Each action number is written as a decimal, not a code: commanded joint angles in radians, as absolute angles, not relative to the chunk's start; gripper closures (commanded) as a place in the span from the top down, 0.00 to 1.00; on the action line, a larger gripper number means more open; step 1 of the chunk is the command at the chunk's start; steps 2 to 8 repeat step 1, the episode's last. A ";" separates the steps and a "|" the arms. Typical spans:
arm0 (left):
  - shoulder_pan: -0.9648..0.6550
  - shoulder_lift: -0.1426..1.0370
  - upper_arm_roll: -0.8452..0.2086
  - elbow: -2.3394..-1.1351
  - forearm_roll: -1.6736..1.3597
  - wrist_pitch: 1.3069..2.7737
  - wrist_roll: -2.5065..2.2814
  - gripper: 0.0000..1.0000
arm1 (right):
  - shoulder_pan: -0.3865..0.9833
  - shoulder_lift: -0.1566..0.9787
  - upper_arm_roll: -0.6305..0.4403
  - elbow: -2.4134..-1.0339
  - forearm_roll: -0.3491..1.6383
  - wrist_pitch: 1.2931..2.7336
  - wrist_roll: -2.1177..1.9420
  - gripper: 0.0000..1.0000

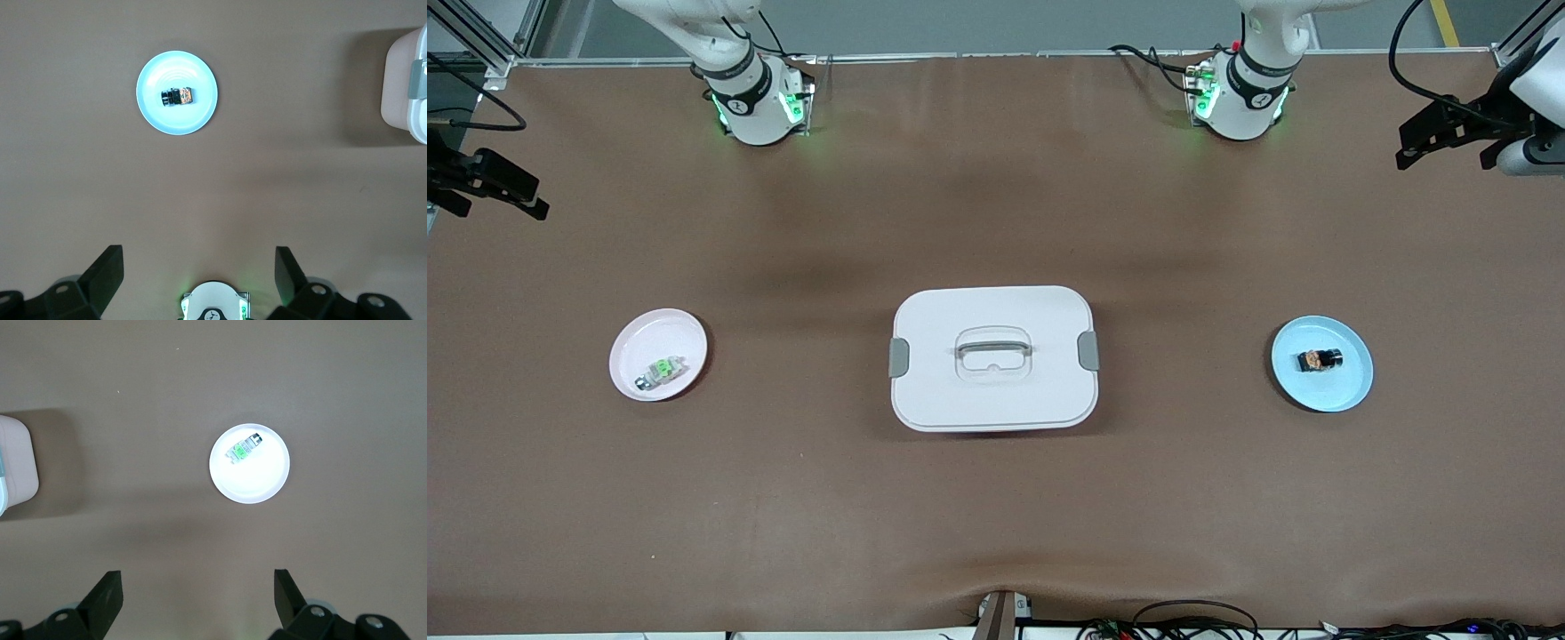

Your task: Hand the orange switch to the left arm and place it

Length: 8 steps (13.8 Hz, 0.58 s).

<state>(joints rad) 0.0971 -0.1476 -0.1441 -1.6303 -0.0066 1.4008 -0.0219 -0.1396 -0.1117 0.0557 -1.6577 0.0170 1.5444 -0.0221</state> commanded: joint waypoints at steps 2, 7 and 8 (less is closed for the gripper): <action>0.100 -0.133 -0.144 -1.598 0.002 1.379 -0.029 1.00 | -0.149 -0.118 0.064 -1.649 0.021 1.542 -0.009 1.00; 0.100 -0.133 -0.144 -1.598 0.002 1.379 -0.029 1.00 | -0.149 -0.118 0.064 -1.649 0.021 1.542 -0.009 1.00; 0.100 -0.133 -0.144 -1.598 0.002 1.379 -0.029 1.00 | -0.149 -0.118 0.064 -1.649 0.021 1.542 -0.009 1.00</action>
